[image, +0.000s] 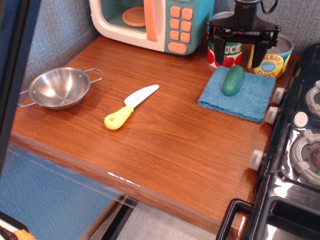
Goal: Drop the cucumber on the blue cloth.
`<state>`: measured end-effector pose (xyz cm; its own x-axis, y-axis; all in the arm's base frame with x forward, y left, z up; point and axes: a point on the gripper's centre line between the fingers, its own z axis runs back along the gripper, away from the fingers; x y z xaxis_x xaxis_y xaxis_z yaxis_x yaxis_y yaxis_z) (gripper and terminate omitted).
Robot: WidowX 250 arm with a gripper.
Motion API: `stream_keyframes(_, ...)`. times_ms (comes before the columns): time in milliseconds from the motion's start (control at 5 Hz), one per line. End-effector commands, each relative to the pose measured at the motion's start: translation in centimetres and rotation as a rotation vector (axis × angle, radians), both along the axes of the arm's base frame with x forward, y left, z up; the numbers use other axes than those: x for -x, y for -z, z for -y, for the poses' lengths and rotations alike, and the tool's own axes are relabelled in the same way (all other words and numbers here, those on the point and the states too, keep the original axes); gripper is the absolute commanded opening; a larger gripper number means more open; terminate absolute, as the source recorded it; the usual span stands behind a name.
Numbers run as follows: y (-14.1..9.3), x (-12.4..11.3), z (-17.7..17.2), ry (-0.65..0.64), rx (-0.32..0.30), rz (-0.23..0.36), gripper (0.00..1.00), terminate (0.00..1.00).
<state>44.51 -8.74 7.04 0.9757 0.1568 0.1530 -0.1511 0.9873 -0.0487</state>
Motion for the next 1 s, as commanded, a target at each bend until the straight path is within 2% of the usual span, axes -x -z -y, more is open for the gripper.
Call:
stream_keyframes(0, -6.9, 2.4, -1.1, 0.011, 0.02, 0.123, 1.0, 0.0)
stream_keyframes(200, -7.3, 4.9, -2.4, 0.02, 0.015, 0.107, 1.0, 0.0)
stream_keyframes(600, -3.5, 7.7, -6.0, 0.039, -0.086, 0.049, 1.0, 0.0)
stream_keyframes(800, -2.4, 8.5, -6.7, 0.075, -0.104, 0.039, 1.0, 0.0)
